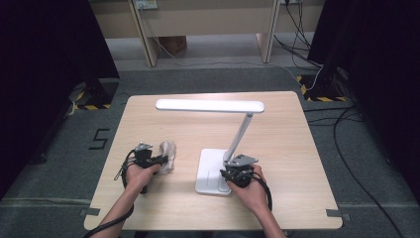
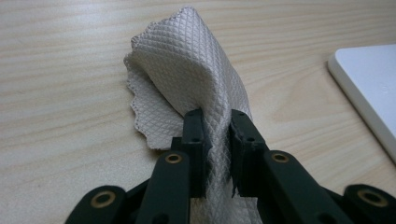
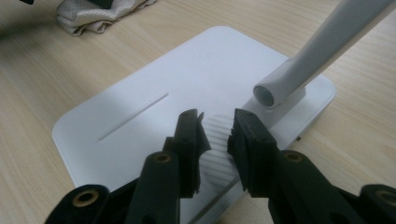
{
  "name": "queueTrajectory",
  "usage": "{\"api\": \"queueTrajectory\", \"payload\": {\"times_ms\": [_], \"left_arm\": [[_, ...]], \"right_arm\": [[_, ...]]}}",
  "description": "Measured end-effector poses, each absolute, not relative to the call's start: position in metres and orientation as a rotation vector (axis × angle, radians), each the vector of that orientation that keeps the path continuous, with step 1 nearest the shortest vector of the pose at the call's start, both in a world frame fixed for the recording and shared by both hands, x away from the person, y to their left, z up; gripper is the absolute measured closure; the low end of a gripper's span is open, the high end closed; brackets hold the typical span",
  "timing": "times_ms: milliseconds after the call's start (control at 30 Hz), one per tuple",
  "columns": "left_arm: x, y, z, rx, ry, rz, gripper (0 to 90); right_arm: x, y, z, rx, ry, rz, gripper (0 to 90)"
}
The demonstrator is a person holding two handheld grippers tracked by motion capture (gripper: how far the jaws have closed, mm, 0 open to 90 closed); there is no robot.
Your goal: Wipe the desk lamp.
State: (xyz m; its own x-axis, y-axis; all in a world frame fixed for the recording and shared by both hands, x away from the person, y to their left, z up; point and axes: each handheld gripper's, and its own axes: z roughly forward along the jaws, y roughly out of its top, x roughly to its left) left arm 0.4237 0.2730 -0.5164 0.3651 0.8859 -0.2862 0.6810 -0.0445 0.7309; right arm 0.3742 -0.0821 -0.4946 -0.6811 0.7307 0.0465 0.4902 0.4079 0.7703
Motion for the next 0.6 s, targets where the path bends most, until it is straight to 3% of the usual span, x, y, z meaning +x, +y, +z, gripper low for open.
{"api": "queueTrajectory", "payload": {"times_ms": [200, 600], "left_arm": [[0.415, 0.279, -0.500, 1.739, 1.339, 0.308, 78.7], [0.401, 0.283, -0.454, 1.699, 1.233, 0.319, 78.7]], "right_arm": [[0.373, -0.080, -0.495, 1.041, 2.392, 1.136, 83.5], [0.373, -0.077, -0.494, 1.042, 2.413, 1.104, 89.2]]}}
